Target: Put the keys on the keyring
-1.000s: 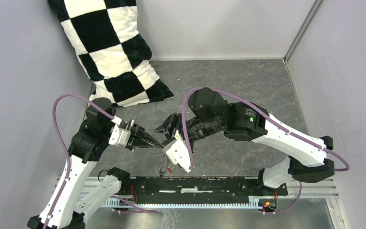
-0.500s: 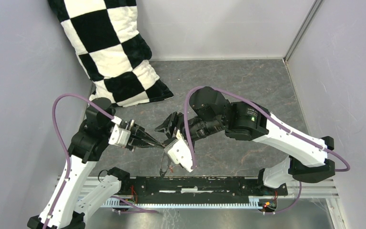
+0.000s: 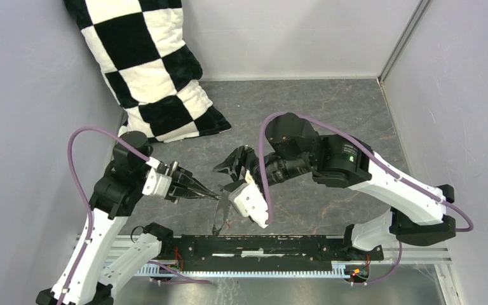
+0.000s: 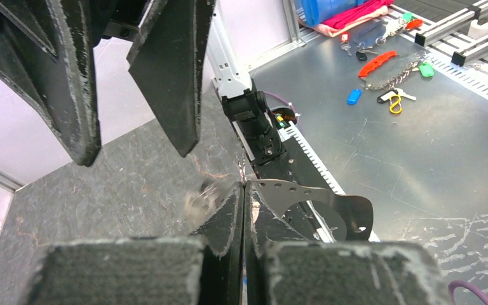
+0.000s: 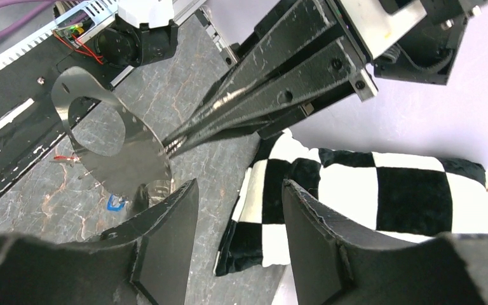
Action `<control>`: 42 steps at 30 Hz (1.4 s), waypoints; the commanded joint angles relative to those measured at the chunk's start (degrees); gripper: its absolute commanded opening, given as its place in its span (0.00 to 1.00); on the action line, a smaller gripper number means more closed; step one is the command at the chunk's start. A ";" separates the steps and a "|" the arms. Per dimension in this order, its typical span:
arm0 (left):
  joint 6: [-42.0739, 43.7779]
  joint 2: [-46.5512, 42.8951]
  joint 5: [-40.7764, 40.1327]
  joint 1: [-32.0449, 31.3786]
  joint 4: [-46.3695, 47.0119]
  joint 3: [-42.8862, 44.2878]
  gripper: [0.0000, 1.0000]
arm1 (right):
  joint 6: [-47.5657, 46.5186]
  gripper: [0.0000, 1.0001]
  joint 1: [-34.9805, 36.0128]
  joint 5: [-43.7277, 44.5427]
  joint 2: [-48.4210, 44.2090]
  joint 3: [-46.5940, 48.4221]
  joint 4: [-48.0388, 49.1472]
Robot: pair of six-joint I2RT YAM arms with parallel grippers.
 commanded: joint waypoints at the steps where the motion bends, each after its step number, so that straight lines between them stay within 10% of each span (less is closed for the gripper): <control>1: -0.65 -0.58 7.02 -0.21 0.74 2.44 0.02 | -0.54 0.58 -0.57 -0.18 -1.77 -0.70 0.56; 12: -0.84 -0.84 6.97 -0.19 0.65 2.14 0.02 | 3.79 0.57 -1.02 2.07 -2.19 -3.24 4.70; 20: 2.07 -0.20 2.14 -0.04 -3.07 -0.15 0.02 | 28.30 0.59 -11.75 12.57 -23.18 -38.28 35.40; 25: 1.32 -0.84 -2.04 0.39 -2.89 -2.09 0.02 | 39.34 0.81 -16.14 33.12 -28.83 -55.08 49.32; 30: -2.94 -0.61 -7.16 2.76 1.11 -3.70 0.02 | 45.03 0.82 -25.60 23.06 -20.93 -58.43 58.33; 35: -25.85 -0.88 -3.07 16.08 25.17 -9.57 0.02 | 47.82 0.73 -35.80 1.79 -4.21 -57.84 73.63; 42: -26.33 4.38 -4.93 17.72 24.75 -3.13 0.02 | 45.52 0.70 -36.83 -12.87 21.43 -43.49 76.79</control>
